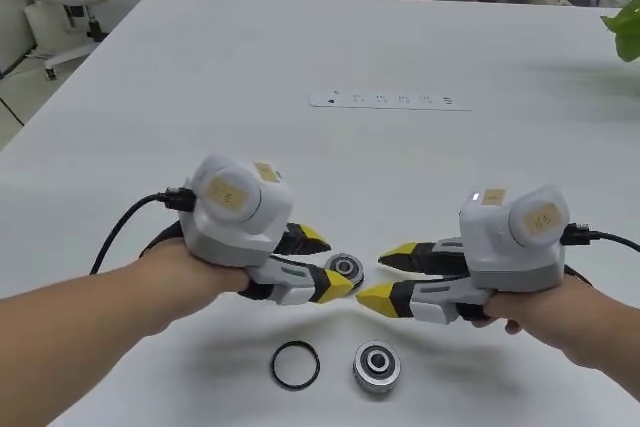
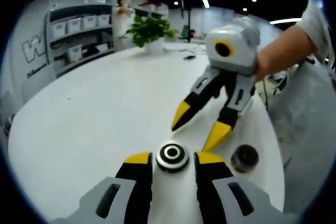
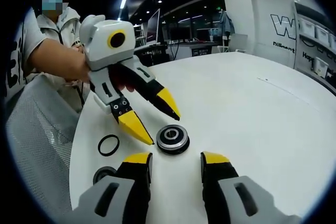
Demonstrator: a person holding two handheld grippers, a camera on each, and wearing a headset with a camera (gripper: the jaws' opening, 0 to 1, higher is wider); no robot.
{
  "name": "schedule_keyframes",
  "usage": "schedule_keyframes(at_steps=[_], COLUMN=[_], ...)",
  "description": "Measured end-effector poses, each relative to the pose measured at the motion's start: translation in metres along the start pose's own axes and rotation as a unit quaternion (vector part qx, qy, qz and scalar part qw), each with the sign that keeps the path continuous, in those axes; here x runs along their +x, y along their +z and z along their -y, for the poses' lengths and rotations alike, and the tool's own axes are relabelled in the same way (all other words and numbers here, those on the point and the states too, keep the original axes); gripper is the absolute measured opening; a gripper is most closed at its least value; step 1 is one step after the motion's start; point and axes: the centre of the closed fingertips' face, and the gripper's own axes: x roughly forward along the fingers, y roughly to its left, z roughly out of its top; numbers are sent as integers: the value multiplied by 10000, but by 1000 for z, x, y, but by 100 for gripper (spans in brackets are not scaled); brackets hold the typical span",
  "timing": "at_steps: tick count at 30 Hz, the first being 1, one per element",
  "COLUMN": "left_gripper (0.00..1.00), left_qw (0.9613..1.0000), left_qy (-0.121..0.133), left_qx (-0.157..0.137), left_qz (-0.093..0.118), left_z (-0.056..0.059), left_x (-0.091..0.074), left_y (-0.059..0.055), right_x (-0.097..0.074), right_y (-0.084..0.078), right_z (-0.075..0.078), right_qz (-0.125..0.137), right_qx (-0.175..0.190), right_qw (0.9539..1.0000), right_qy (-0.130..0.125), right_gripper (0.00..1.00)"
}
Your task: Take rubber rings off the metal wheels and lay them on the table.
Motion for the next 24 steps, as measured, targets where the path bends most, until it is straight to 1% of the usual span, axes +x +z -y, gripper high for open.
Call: schedule_keyframes(at_steps=[5, 8, 12, 17, 19, 21, 24], left_gripper=[27, 26, 23, 22, 20, 20, 20], left_qw=[10000, 9999, 9997, 9996, 9995, 9995, 9998], left_qy=[22, 11, 30, 1, -32, -2, -7], left_qx=[57, 88, 215, 270, 302, 289, 178], left_qz=[-29, -46, -58, -92, -102, -99, -75], left_z=[-1, 1, 1, 3, 6, 5, 4], left_x=[3, 4, 4, 4, 4, 4, 4], left_y=[0, -1, -1, -1, -1, -1, -1], right_x=[0, 0, -1, 0, 0, 0, 0], right_y=[-1, -1, -1, 0, 1, 1, 1], right_z=[1, 1, -1, -3, -3, -3, -5], right_qz=[0, 1, -3, 20, 42, 45, 37], right_qx=[13, 15, 5, 11, 30, 30, 18], right_qw=[10000, 10000, 10000, 10000, 10000, 10000, 10000], right_qy=[-6, -11, -5, -3, -11, -14, 1], right_gripper=[34, 34, 34, 34, 34, 34, 34])
